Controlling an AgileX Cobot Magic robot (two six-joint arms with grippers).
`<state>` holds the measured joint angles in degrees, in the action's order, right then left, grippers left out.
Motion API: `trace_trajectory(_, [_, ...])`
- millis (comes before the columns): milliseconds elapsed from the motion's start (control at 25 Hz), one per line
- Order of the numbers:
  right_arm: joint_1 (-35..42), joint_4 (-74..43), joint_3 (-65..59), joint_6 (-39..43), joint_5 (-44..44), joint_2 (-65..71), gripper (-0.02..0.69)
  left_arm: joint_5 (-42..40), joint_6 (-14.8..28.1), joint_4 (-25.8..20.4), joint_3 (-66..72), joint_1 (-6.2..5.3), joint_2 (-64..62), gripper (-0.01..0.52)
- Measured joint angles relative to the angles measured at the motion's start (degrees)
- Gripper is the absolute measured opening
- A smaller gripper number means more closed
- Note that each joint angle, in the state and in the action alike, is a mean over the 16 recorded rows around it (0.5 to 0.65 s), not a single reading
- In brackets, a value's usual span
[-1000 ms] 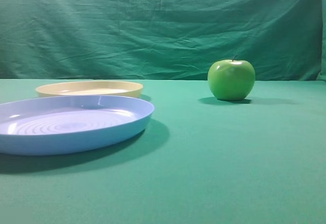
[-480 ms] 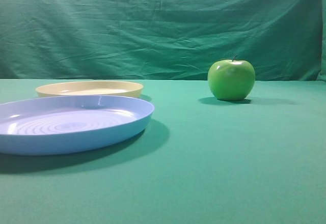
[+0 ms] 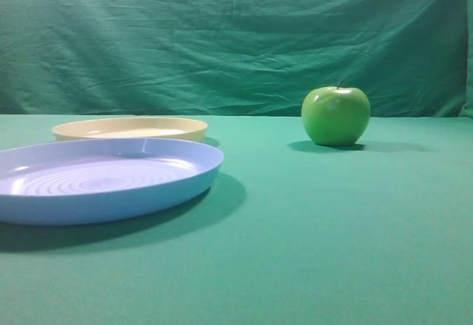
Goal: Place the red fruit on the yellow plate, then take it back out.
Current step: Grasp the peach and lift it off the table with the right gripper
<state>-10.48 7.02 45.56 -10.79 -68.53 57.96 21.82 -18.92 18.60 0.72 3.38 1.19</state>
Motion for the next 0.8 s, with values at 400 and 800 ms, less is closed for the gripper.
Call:
trace_trajectory(400, [-2.0, -0.4, 0.1, -1.8, 10.4, 12.6, 0.566, 0.0, 0.0, 0.0, 0.0, 0.00, 0.0, 0.000])
trace_trajectory(800, [-2.2, -0.5, 0.1, -2.2, 22.1, 25.3, 0.636, 0.0, 0.0, 0.0, 0.0, 0.00, 0.0, 0.000])
